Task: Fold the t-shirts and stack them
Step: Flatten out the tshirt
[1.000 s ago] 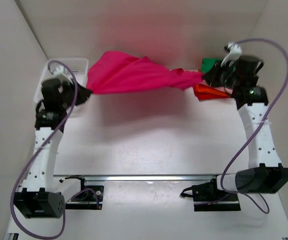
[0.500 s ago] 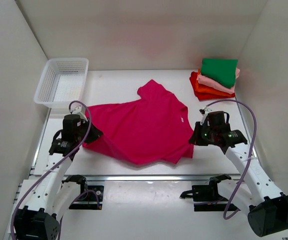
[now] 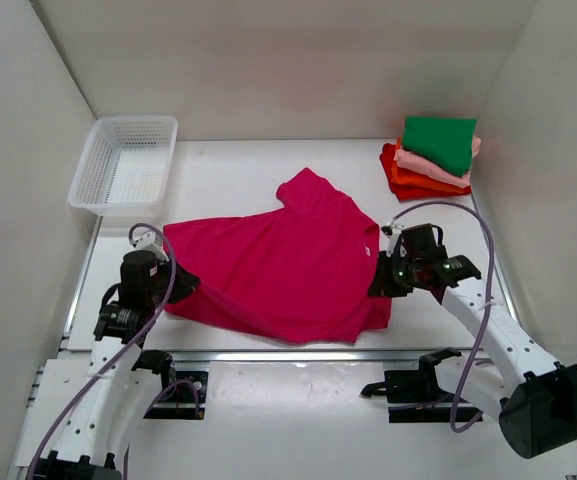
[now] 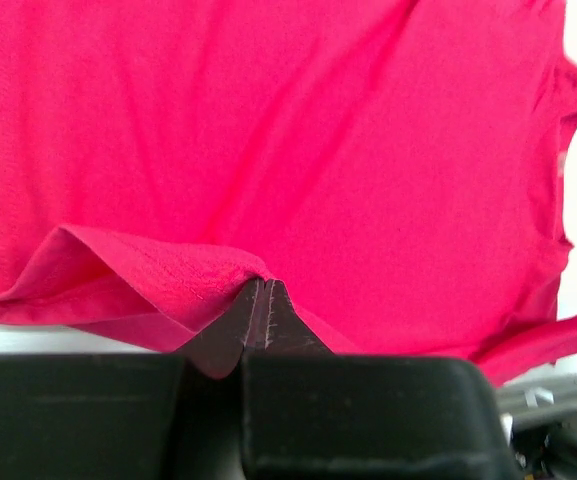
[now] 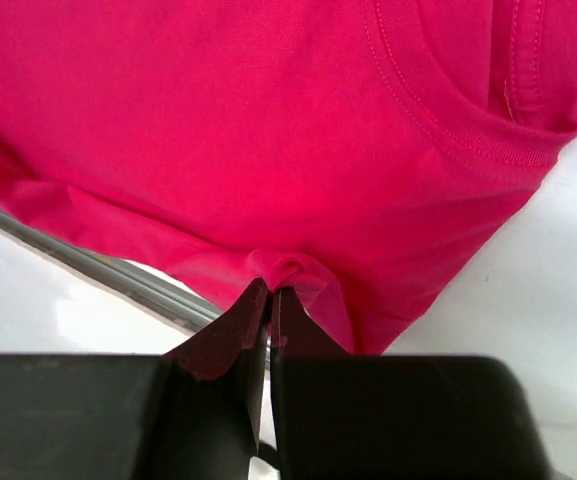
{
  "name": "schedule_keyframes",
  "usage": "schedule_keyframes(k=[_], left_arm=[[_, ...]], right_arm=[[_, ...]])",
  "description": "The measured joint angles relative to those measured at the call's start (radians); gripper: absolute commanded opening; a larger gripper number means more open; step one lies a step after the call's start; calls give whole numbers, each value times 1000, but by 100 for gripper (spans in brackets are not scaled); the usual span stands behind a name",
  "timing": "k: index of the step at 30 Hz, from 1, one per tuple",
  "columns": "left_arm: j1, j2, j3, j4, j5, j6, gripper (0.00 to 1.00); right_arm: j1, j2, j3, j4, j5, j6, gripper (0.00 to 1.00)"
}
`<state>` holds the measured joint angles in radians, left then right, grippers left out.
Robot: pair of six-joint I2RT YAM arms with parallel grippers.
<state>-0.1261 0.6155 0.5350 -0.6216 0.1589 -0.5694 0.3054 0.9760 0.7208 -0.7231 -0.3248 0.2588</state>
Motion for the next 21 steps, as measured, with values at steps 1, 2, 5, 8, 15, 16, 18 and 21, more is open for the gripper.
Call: schedule_keyframes(k=[1,2,5,8,15,16,18,21], left_arm=[[1,-23,0,-5,-17,-1,0],[1,-36,0,-6,-27,-1,0],[7,-23,13,-5,-50,12,0],[40,109,111,-25,-48,48,0],[99,460,774,-1,-56,114,0],[102,499,892,11,-51,121,0],[105,547,1054,21,-43,131,0],[105,550,1156,47,-39,148,0]], right_arm=[[2,14,4,2,0,-7,0],[2,26,10,5,0,-16,0],[-31,69,62,-1,5,-58,0],[-92,140,218,-8,78,-103,0],[-313,133,670,167,53,-87,0],[-339,134,752,187,51,-91,0],[-352,133,873,214,35,-107,0],[-357,131,985,218,6,-127,0]])
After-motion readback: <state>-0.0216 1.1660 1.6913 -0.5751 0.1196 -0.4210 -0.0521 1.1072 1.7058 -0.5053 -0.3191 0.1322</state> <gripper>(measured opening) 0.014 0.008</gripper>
